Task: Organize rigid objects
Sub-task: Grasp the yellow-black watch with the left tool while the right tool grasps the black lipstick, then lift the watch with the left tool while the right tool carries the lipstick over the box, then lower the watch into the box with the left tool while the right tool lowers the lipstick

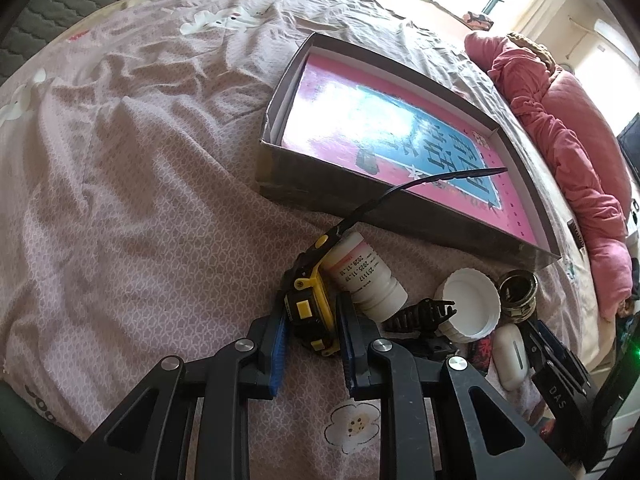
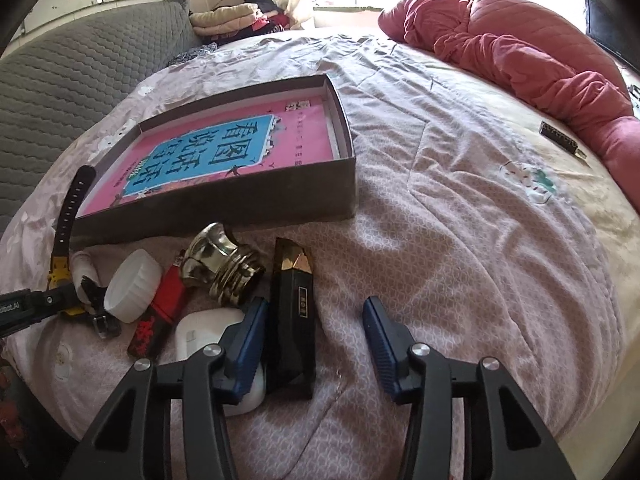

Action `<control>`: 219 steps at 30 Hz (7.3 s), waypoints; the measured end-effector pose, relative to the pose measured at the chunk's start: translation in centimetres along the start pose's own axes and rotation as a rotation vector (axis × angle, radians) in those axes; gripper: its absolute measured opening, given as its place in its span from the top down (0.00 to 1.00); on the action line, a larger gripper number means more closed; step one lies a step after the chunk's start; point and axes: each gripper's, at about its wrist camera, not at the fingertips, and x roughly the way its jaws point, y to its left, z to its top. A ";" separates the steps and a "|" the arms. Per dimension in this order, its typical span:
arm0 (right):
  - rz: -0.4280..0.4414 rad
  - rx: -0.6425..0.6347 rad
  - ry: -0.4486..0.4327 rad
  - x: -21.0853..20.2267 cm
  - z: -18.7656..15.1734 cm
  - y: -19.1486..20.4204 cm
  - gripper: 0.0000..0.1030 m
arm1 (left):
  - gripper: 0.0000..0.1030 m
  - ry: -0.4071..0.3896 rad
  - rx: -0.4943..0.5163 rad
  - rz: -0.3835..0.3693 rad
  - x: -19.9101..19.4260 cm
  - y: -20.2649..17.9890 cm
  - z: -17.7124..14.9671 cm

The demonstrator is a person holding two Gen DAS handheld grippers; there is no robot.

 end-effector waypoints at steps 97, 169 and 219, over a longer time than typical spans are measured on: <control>0.124 0.084 -0.331 -5.3 5.2 0.5 0.77 | 0.84 -0.269 0.068 -0.042 -7.3 -2.7 4.6; -0.047 -0.138 -0.110 4.8 9.4 2.4 0.77 | 0.83 -0.063 0.114 0.204 1.6 -3.2 10.0; 0.044 -0.060 -0.266 1.2 8.6 0.0 0.59 | 0.82 -0.069 0.126 0.207 1.0 -2.8 10.1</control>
